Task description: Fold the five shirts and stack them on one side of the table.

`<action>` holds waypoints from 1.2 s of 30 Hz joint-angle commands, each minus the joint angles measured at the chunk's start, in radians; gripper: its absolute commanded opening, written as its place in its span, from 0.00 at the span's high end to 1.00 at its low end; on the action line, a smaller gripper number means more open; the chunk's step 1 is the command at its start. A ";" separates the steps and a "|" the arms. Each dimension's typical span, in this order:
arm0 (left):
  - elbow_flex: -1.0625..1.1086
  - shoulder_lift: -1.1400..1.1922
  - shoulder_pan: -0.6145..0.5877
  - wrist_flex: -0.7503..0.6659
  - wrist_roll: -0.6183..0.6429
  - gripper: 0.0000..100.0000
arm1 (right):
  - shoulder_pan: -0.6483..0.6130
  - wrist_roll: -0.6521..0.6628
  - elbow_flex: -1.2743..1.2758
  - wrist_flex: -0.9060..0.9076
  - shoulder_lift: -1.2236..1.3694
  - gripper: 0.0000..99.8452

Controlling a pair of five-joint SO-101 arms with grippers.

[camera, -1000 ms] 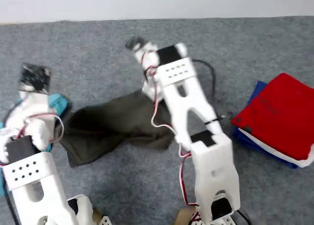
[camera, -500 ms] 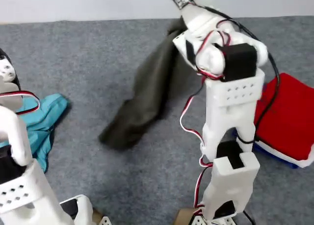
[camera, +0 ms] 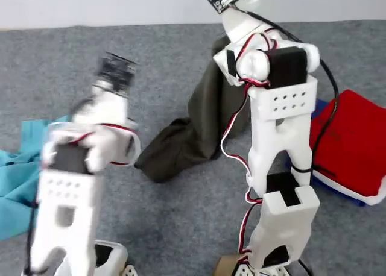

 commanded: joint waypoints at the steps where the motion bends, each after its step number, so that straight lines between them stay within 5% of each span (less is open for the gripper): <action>1: 0.051 0.098 0.081 -0.063 0.005 0.95 | 0.015 0.011 0.005 0.036 -0.027 0.99; 7: 0.051 0.278 0.155 -0.068 0.003 0.80 | 0.016 0.011 0.005 0.036 -0.021 0.99; 18: -0.036 0.651 0.216 -0.080 -0.037 0.81 | 0.016 0.011 0.005 0.036 -0.019 0.99; 21: -0.084 0.698 0.215 -0.071 -0.040 0.89 | 0.016 0.012 0.005 0.036 -0.021 0.99; 23: -0.124 0.697 0.215 -0.049 -0.040 1.00 | 0.024 0.012 0.002 0.036 -0.025 0.99; 36: -0.489 0.215 -0.049 0.110 -0.034 1.00 | 0.206 0.012 -0.186 0.036 -0.028 0.99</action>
